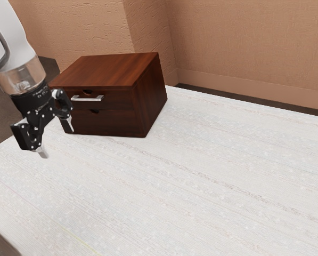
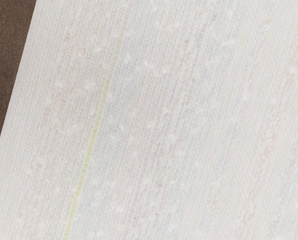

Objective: Pull the drawer handle with one arm to open the drawer

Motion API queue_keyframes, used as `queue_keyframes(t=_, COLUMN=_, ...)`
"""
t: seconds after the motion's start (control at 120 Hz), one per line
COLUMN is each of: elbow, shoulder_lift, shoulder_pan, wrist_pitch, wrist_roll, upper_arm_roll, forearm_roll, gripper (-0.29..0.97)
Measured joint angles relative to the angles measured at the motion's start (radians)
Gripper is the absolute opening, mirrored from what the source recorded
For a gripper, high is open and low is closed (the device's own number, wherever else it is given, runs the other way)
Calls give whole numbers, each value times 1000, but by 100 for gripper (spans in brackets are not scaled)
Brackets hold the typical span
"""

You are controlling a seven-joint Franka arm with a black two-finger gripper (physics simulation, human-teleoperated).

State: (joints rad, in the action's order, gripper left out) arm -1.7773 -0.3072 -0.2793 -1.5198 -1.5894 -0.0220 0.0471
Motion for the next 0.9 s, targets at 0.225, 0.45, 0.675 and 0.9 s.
queue_keyframes(t=0.225, elbow=-89, shoulder_lift=-57, shoulder_pan=-7, wrist_pitch=-30, wrist_roll=25, upper_arm_roll=2, forearm_roll=10, gripper=68)
queue_keyframes(t=0.45, elbow=-94, shoulder_lift=-76, shoulder_pan=-129, wrist_pitch=-31, wrist_roll=21, upper_arm_roll=2, forearm_roll=-5, gripper=68)
queue_keyframes(t=0.675, elbow=-70, shoulder_lift=17, shoulder_pan=-200, wrist_pitch=-138, wrist_roll=19, upper_arm_roll=3, forearm_roll=-15, gripper=68)
queue_keyframes(t=0.9, elbow=71, shoulder_lift=163, shoulder_pan=-205, wrist_pitch=-208, wrist_roll=27, upper_arm_roll=0, forearm_roll=-21, gripper=68)
